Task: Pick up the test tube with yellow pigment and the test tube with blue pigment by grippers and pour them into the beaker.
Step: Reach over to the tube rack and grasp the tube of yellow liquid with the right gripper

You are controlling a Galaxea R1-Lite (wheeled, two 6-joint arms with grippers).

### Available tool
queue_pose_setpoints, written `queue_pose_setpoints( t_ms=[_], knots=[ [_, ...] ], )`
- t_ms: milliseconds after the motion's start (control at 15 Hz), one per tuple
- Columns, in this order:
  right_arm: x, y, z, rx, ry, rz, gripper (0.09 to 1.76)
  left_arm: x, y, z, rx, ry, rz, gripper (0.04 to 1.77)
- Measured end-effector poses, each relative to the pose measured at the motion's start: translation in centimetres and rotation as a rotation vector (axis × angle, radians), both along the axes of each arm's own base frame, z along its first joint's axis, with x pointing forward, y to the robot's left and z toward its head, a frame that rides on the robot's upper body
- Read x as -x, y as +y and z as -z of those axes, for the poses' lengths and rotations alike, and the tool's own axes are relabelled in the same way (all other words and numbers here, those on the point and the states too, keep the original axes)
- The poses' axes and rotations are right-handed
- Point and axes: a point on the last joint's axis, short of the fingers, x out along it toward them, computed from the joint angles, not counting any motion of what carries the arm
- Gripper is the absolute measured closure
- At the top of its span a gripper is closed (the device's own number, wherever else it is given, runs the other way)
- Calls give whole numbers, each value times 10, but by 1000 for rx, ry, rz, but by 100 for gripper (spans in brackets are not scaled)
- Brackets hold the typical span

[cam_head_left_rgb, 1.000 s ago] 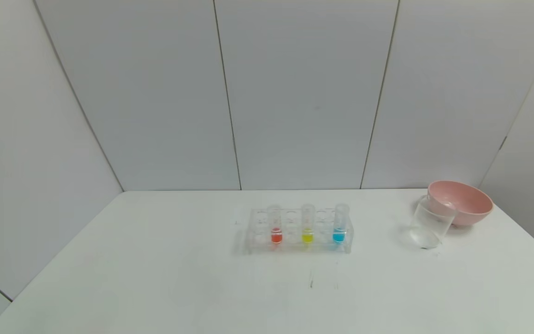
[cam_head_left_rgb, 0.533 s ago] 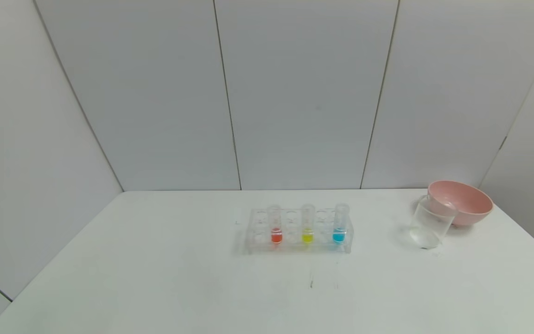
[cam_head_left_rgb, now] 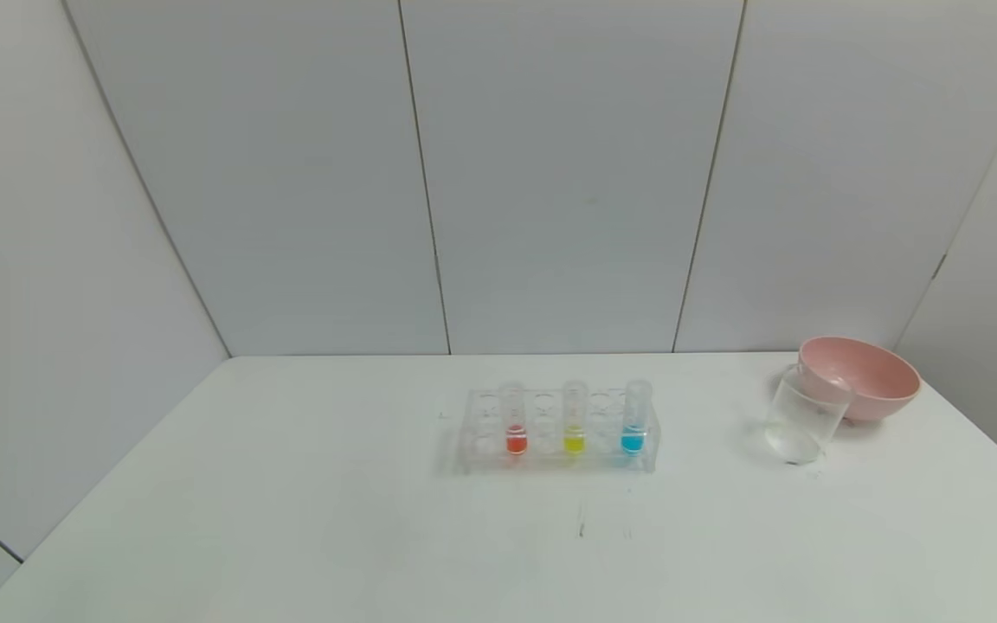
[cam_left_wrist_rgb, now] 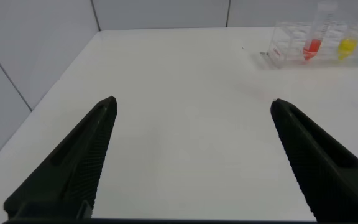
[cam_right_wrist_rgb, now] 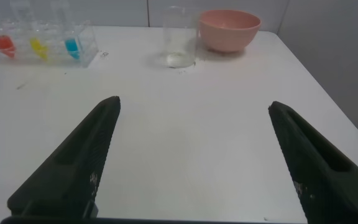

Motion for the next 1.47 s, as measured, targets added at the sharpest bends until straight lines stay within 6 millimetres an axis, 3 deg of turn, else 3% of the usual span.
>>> queue_pose_setpoints(
  t_ms=[333, 600, 800, 1200, 1333, 1467],
  knots=[
    [-2, 0, -32, -1, -26, -8, 14, 0, 0, 0, 0, 0, 0, 5],
    [-25, 0, -58, -28, 4, -11, 14, 0, 0, 0, 0, 0, 0, 5],
    [-58, 0, -72, -67, 54, -10, 14, 0, 0, 0, 0, 0, 0, 5],
    [-145, 5, -84, -82, 98, -33, 14, 0, 0, 0, 0, 0, 0, 5],
    [-174, 16, -77, -76, 136, -14, 14, 0, 0, 0, 0, 0, 0, 5],
    [-197, 41, -69, -78, 163, -4, 14, 0, 0, 0, 0, 0, 0, 5]
  ],
)
